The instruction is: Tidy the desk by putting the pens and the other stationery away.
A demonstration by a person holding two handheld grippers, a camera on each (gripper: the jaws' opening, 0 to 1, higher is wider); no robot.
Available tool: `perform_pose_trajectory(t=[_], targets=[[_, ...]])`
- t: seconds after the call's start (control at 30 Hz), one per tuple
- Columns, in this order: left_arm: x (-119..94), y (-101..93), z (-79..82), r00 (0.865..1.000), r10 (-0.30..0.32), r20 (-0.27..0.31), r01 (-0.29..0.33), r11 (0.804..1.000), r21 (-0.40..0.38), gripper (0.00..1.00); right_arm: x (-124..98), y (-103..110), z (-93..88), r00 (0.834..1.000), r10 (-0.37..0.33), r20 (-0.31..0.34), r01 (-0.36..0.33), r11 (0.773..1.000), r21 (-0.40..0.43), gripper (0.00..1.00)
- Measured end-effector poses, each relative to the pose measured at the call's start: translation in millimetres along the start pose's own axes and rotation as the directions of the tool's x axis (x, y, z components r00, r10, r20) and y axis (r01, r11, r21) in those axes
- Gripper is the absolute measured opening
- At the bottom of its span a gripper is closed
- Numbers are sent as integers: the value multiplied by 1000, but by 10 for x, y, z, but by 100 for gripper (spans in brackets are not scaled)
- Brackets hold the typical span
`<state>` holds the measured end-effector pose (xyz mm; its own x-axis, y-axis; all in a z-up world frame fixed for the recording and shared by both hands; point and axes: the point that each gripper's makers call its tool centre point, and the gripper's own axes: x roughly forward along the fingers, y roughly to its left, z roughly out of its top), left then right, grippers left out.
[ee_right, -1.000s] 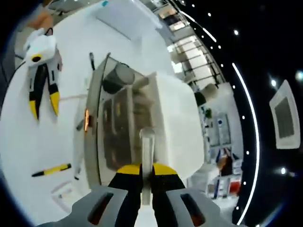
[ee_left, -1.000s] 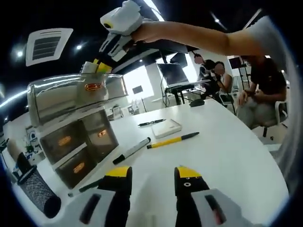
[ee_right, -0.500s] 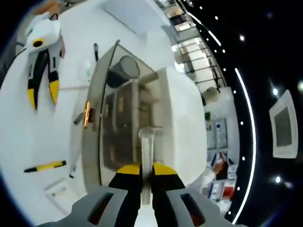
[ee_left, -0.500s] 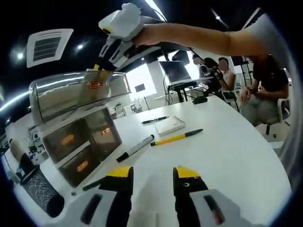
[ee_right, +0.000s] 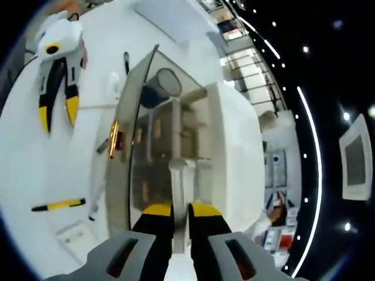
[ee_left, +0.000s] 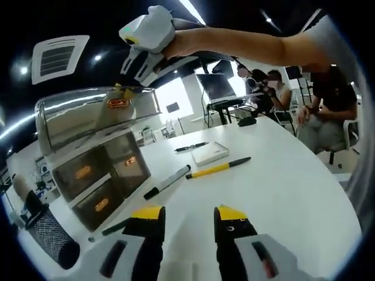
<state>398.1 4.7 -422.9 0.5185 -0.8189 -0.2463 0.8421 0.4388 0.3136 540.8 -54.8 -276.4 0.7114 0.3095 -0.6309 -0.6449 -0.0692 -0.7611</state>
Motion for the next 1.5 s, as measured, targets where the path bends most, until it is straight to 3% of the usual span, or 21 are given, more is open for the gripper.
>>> perform_pose_trajectory(t=[0.3,0.53,0.6,0.9,1.0,1.2,1.3,1.5], targets=[[-4,-18,12,1000,2,-2,-2,1000,21,34,-54,-49,-1,1000,7,-4,-7,1000,0,8],[-7,11,36,1000,12,7,-13,1000,26,33,-253,-115,-8,1000,14,12,-14,1000,28,17],[-9,9,35,1000,12,8,-12,1000,24,33,-283,-125,-29,1000,12,17,-13,997,76,21],[-9,10,36,1000,20,9,-21,999,46,30,-530,-133,-101,1000,-8,8,7,994,110,23],[-17,25,62,1000,22,20,-23,999,37,30,-626,-126,-68,999,-9,42,1,983,182,23],[11,-18,27,1000,8,8,-8,999,40,30,-631,-67,-110,1000,4,31,-10,976,218,24],[21,-15,9,1000,8,3,-8,999,46,30,-613,-70,-135,1000,4,31,-14,943,334,25],[3,0,25,1000,12,10,-12,1000,29,30,-690,-134,28,989,-40,145,-37,868,495,25]])
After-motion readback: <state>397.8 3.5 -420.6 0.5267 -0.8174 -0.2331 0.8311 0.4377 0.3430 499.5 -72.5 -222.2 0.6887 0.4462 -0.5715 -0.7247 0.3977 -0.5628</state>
